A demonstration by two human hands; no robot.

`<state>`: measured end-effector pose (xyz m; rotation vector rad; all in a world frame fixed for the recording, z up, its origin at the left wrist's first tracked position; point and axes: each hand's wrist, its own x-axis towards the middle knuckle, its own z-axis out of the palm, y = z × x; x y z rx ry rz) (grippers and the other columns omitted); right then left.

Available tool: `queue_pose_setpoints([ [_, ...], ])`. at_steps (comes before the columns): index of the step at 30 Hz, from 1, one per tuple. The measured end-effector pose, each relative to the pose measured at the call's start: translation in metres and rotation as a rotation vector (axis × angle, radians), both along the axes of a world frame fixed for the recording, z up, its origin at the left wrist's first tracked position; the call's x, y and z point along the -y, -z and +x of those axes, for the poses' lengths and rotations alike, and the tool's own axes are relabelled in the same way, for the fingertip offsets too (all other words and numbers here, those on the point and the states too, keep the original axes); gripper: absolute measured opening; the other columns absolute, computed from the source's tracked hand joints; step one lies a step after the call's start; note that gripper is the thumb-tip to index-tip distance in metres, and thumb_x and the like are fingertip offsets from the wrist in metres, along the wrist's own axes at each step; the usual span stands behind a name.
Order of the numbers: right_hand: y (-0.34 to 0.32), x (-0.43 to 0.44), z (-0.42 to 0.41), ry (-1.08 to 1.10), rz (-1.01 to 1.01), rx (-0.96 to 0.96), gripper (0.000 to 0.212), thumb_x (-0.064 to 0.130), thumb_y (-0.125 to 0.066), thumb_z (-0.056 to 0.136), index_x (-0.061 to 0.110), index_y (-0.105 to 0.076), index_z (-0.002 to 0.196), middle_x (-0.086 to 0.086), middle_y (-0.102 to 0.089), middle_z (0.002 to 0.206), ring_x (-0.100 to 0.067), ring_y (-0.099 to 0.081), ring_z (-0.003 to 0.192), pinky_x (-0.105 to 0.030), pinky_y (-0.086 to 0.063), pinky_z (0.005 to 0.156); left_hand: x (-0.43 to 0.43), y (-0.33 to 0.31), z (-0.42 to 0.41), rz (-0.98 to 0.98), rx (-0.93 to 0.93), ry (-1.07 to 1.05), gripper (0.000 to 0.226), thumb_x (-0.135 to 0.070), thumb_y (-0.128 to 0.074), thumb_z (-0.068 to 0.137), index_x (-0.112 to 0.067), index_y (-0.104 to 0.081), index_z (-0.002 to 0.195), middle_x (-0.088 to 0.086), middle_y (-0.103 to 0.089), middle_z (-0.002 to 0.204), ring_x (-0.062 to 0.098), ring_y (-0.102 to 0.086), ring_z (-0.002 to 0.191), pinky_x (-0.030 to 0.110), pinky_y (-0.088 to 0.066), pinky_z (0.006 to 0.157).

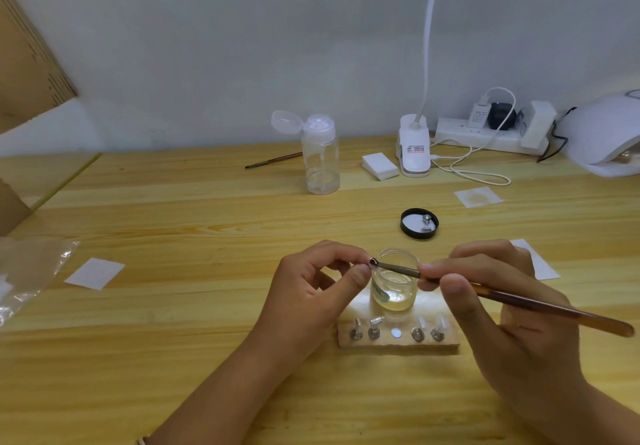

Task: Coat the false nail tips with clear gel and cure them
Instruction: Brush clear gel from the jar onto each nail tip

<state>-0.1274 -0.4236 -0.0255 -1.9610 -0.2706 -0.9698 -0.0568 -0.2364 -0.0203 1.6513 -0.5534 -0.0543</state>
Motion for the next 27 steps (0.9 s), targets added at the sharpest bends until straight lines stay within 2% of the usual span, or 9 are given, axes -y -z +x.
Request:
queue_pose_setpoints([
  [3, 0.0004, 0.0, -0.0005, 0.006, 0.005, -0.007, 0.026, 0.053, -0.05, 0.098, 0.035, -0.069, 0.094, 0.02, -0.07, 0.089, -0.015, -0.059, 0.096, -0.047, -0.044, 0.079, 0.0002, -0.0007, -0.0002, -0.005, -0.006, -0.007, 0.011, -0.006, -0.07, 0.087, -0.015, -0.075, 0.087, -0.012, -0.07, 0.084, 0.003, -0.058, 0.076, 0.015, -0.042, 0.061],
  [7, -0.0004, -0.0003, -0.0015, 0.014, -0.003, -0.011, 0.025, 0.051, -0.05, 0.098, 0.035, -0.069, 0.093, 0.019, -0.069, 0.088, -0.016, -0.059, 0.096, -0.043, -0.044, 0.079, 0.0004, -0.001, -0.0002, -0.015, -0.017, -0.02, 0.013, -0.006, -0.069, 0.088, -0.017, -0.075, 0.085, -0.011, -0.072, 0.086, 0.01, -0.06, 0.081, 0.026, -0.046, 0.065],
  [12, -0.0008, 0.0, -0.0018, 0.013, -0.01, 0.004, 0.025, 0.05, -0.05, 0.098, 0.034, -0.069, 0.092, 0.018, -0.069, 0.088, -0.013, -0.059, 0.095, -0.049, -0.044, 0.078, 0.0005, -0.0011, -0.0005, -0.015, -0.016, -0.03, 0.013, -0.008, -0.069, 0.088, -0.019, -0.075, 0.085, -0.009, -0.073, 0.087, 0.022, -0.062, 0.086, 0.035, -0.048, 0.068],
  [16, -0.0004, 0.0013, -0.0015, 0.005, -0.02, 0.042, 0.024, 0.047, -0.05, 0.099, 0.032, -0.069, 0.093, 0.019, -0.069, 0.089, -0.01, -0.058, 0.094, -0.043, -0.042, 0.08, 0.0, -0.0007, -0.0001, -0.004, -0.011, -0.029, 0.015, -0.007, -0.069, 0.088, -0.02, -0.075, 0.083, -0.009, -0.072, 0.087, 0.021, -0.062, 0.085, 0.029, -0.047, 0.065],
  [19, -0.0008, 0.0011, -0.0012, 0.006, -0.026, 0.071, 0.021, 0.045, -0.052, 0.099, 0.032, -0.068, 0.097, 0.019, -0.07, 0.091, -0.011, -0.059, 0.095, -0.035, -0.039, 0.084, 0.0004, -0.0007, -0.0003, 0.013, -0.012, -0.022, 0.018, -0.005, -0.07, 0.088, -0.02, -0.076, 0.082, -0.011, -0.071, 0.084, 0.009, -0.058, 0.076, 0.018, -0.043, 0.059],
  [22, -0.0012, -0.0012, 0.0003, 0.001, -0.044, 0.068, 0.019, 0.046, -0.052, 0.098, 0.034, -0.067, 0.099, 0.025, -0.069, 0.096, -0.006, -0.059, 0.097, -0.039, -0.04, 0.082, 0.0009, -0.0014, -0.0011, 0.018, -0.005, -0.015, 0.02, -0.003, -0.071, 0.087, -0.021, -0.076, 0.08, -0.012, -0.068, 0.079, -0.003, -0.051, 0.062, 0.012, -0.037, 0.054],
  [27, -0.0005, -0.0019, 0.0016, 0.002, -0.077, 0.046, 0.019, 0.048, -0.052, 0.098, 0.036, -0.066, 0.097, 0.023, -0.068, 0.095, -0.002, -0.059, 0.097, -0.045, -0.042, 0.08, 0.0011, -0.0015, -0.0018, 0.014, -0.013, -0.038, 0.015, -0.003, -0.071, 0.085, -0.017, -0.077, 0.082, -0.011, -0.064, 0.074, -0.004, -0.048, 0.052, 0.009, -0.035, 0.051],
])
